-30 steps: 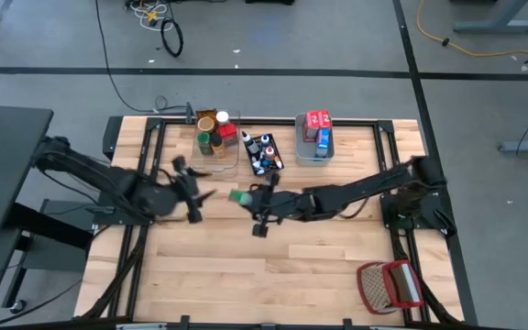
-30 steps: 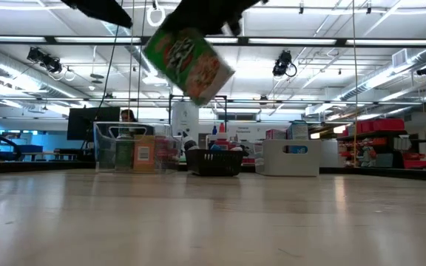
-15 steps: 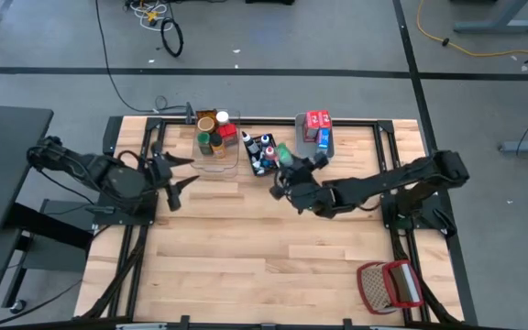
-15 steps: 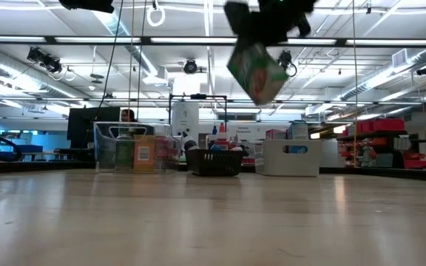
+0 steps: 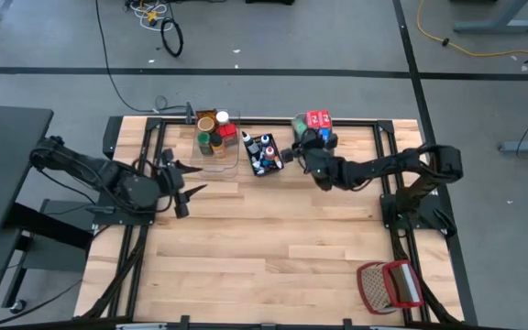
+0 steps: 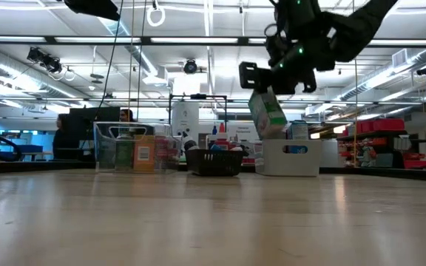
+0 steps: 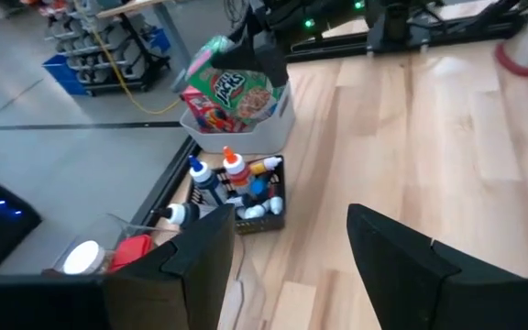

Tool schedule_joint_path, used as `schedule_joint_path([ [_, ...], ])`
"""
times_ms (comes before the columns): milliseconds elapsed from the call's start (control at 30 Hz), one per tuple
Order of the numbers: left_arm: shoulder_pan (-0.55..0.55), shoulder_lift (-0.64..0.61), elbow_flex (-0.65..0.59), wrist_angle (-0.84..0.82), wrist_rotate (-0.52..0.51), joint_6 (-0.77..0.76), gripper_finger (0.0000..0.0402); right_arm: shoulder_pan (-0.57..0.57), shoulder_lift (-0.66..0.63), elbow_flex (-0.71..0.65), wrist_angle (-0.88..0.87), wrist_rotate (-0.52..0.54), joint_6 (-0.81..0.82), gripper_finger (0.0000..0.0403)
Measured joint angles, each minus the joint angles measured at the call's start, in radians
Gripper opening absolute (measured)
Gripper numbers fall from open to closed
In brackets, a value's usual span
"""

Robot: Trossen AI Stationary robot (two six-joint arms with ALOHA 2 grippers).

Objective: Pick & Place Kitchen Items
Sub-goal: Put the green cereal box into the gray bin

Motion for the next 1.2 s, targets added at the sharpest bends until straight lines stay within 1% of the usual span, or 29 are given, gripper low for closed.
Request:
schedule_joint_path([
  [67,0.0,0.013,0.0,0.0,-0.015,0.0,0.0222,-0.034,0.0,-0.02,0.001,-0.032,0.054,0.0158],
  [133,0.0,0.024,0.0,0.0,-0.023,0.001,0.0222,-0.059,0.0,-0.04,-0.006,-0.029,0.084,0.0158],
  [267,0.0,0.03,0.0,0.0,-0.024,0.002,0.0222,-0.096,0.0,-0.054,-0.003,-0.03,0.036,0.0158],
  [333,0.0,0.03,0.0,0.0,-0.025,0.003,0.0222,-0.11,0.0,-0.058,-0.003,-0.029,0.039,0.0158],
  [600,0.0,0.029,0.0,0.0,-0.025,0.014,0.0222,-0.143,0.0,-0.1,-0.018,0.001,0.17,0.0158],
  [867,0.0,0.029,0.0,0.0,-0.025,0.013,0.0222,-0.152,-0.001,-0.129,-0.021,0.011,0.186,0.0159],
  [1033,0.0,0.029,0.0,0.0,-0.025,0.002,0.0222,-0.153,-0.001,-0.129,-0.028,-0.032,0.186,0.0183],
  [1200,0.0,0.029,0.0,0.0,-0.02,0.001,0.0222,-0.153,0.0,-0.129,-0.028,-0.036,0.201,0.022],
])
